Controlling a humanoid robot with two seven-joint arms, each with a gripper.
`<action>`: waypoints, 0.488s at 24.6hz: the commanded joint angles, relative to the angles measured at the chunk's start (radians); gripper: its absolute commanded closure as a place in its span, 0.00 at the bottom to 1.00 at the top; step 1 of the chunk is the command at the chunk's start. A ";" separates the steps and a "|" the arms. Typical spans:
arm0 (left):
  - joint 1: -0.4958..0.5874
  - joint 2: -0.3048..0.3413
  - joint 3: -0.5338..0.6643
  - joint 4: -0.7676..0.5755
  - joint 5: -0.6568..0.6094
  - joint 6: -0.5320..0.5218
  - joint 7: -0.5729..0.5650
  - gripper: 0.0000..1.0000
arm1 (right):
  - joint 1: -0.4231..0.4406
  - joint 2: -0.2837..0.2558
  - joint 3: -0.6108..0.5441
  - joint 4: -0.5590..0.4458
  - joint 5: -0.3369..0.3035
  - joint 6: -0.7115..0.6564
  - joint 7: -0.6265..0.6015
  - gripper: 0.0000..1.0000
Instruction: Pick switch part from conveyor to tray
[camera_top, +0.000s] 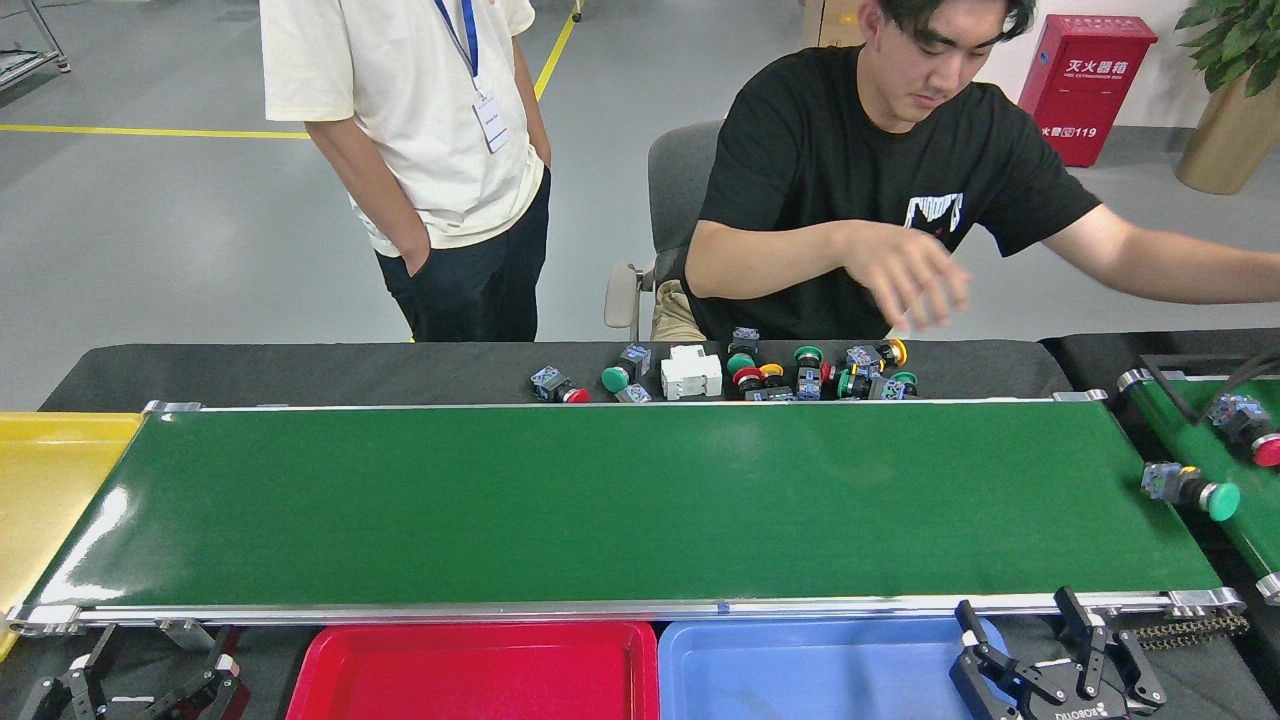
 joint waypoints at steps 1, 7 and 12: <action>-0.016 0.005 0.011 -0.008 0.000 0.004 0.005 0.00 | -0.009 -0.008 -0.008 -0.007 -0.002 0.012 0.032 0.01; -0.021 0.007 0.011 -0.012 0.000 -0.004 0.005 0.00 | -0.061 0.009 -0.106 0.022 -0.002 0.012 0.034 0.01; -0.018 0.007 0.006 -0.014 0.000 -0.006 0.005 0.00 | -0.129 0.013 -0.141 0.140 -0.002 0.009 0.049 0.01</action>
